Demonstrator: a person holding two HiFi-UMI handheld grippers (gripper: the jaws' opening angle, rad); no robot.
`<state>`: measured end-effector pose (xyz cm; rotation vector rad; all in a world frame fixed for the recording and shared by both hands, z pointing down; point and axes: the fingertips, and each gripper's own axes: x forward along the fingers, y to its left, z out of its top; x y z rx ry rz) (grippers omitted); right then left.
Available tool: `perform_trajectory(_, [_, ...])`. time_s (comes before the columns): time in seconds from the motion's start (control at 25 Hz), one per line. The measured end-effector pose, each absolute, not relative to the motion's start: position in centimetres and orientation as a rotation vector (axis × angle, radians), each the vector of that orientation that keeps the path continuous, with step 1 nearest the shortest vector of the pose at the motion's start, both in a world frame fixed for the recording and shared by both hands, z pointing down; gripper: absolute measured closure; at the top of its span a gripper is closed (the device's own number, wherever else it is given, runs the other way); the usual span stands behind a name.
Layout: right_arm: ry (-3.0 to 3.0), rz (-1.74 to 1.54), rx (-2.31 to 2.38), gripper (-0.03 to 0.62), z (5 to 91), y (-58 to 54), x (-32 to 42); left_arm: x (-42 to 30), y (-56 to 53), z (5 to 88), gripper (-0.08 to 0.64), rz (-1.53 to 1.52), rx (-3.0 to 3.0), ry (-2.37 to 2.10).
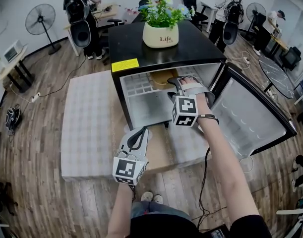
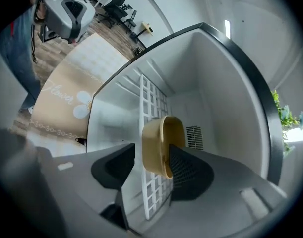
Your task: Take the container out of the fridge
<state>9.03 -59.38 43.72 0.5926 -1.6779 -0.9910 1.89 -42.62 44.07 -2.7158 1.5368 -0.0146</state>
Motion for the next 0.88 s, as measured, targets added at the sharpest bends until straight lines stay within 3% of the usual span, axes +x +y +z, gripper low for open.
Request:
perform_trajectory(0.16, [-1.642,-0.991,0.547,0.405,44.2,-60.1,8.7,1.8,-42.4,44.2,0.554,-0.02,-2.715,1.536])
perform_trajectory(0.4, [-1.645,-0.994,0.528,0.506,43.6,-60.6,8.4,1.4,-42.5,44.2,0.554,-0.025,-2.715,1.547])
perform_trajectory(0.88, [-1.749,-0.936,0.494,0.561,43.5,-58.5,8.2,2.1,-42.3,44.4,0.554,-0.024,-2.729,1.533])
